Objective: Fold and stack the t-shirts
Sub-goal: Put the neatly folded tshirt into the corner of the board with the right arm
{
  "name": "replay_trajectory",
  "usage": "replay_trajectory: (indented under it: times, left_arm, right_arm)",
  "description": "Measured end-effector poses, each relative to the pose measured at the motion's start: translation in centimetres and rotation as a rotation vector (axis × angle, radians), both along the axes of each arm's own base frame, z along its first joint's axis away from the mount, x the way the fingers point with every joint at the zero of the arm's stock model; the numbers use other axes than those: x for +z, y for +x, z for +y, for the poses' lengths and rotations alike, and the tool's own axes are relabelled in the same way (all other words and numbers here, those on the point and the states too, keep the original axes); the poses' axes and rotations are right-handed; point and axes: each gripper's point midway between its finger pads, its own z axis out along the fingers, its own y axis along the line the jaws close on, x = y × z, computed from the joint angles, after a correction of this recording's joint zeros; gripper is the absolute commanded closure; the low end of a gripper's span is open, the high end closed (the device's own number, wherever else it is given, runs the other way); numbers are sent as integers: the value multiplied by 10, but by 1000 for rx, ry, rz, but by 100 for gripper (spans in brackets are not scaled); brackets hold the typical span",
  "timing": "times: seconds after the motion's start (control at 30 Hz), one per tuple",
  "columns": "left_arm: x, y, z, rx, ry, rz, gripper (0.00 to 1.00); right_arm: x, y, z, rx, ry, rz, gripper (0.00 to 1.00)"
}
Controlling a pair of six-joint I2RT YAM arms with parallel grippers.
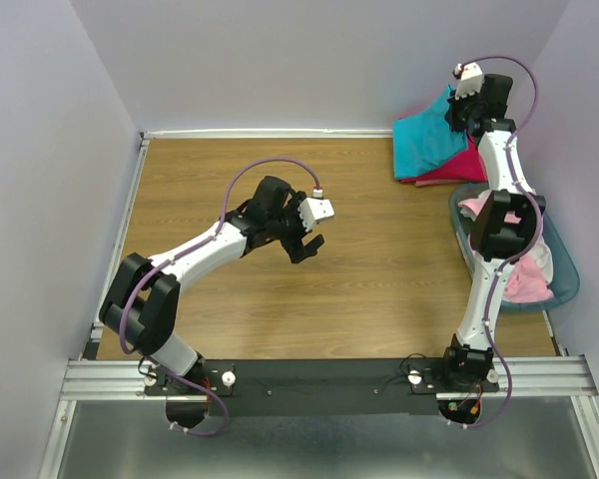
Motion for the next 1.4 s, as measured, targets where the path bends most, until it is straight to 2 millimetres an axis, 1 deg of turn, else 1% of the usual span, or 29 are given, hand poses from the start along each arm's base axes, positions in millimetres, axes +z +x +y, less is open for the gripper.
replay_trajectory:
  times: [0.17,0.33,0.53,0.77,1.1,1.33,1.4]
  left_arm:
    - [-1,0,0,0,2,3,3]
    - [-1,0,0,0,3,5,3]
    - [-5,-1,0,2,7,16,3]
    - [-10,-1,0,1,11,32,3]
    - [-13,-4,-2,-8,8,48,2]
    - [-18,-5,-3,-10,10,66,2]
    - [-19,-5,-3,-8,10,72,2]
  right_arm:
    - [-15,6,-8,6,-25,11,99]
    - [-33,13,-25,2,-57,23,99]
    - [-46,18,-41,3,-96,26,99]
    - [-56,21,-48,19,-141,28,99]
    - [-80,23,-65,24,-180,52,99]
    - [-86,24,-70,39,-217,53,99]
    - [-87,25,-71,42,-228,48,95]
